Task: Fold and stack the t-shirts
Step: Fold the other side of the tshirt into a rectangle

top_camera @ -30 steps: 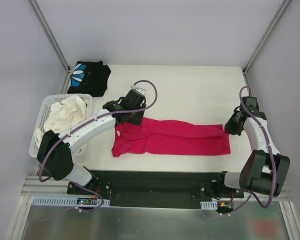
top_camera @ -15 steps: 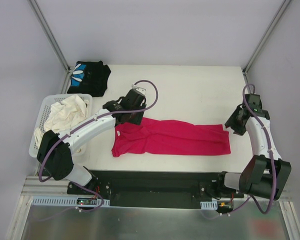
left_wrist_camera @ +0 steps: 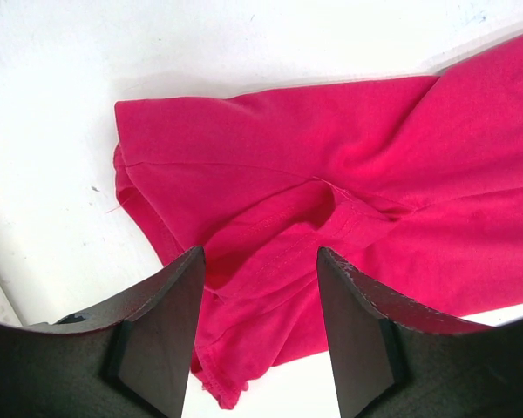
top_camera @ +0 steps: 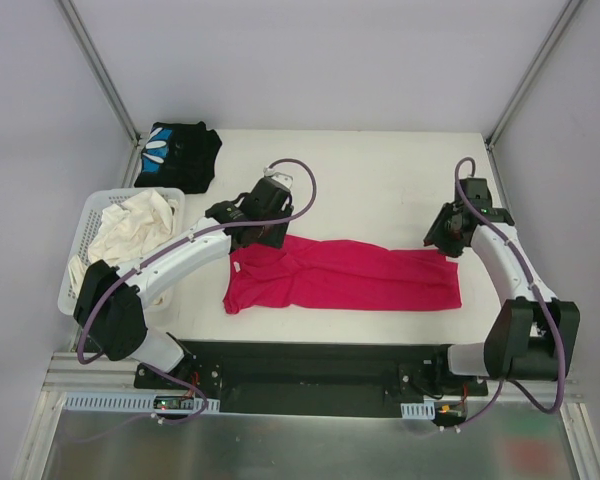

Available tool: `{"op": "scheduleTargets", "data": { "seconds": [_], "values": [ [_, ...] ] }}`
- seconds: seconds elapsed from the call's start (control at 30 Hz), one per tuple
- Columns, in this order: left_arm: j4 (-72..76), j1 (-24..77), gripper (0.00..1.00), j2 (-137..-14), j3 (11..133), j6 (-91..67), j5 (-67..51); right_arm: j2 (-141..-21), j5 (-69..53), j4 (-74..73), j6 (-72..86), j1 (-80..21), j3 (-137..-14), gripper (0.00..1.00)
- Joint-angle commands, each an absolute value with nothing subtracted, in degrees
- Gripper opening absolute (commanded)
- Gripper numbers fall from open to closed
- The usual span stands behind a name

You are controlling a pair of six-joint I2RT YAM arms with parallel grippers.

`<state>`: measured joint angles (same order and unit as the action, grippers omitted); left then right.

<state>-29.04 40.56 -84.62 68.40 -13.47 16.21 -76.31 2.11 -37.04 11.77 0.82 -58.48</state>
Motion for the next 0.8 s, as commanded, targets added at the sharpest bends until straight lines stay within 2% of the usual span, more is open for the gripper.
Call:
{"op": "scheduleTargets", "data": {
  "seconds": [0.0, 0.27, 0.47, 0.77],
  "values": [
    [-27.9, 41.0, 0.53, -84.3, 67.8, -13.8, 16.3, -78.6, 0.4, -32.9, 14.5, -2.4, -57.7, 0.41],
    [-26.1, 41.0, 0.53, -90.7, 68.8, -14.0, 15.3, -80.8, -2.6, -30.9, 14.9, -6.7, -59.9, 0.42],
    [-22.8, 40.9, 0.52, -95.7, 68.9, -11.3, 9.1, -80.6, -2.8, -30.5, 13.6, -6.9, -59.7, 0.42],
    [-22.8, 41.0, 0.5, -94.5, 68.9, -7.6, 4.0, -80.4, -1.6, -30.5, 12.5, -6.9, -58.3, 0.42]
  ]
}}
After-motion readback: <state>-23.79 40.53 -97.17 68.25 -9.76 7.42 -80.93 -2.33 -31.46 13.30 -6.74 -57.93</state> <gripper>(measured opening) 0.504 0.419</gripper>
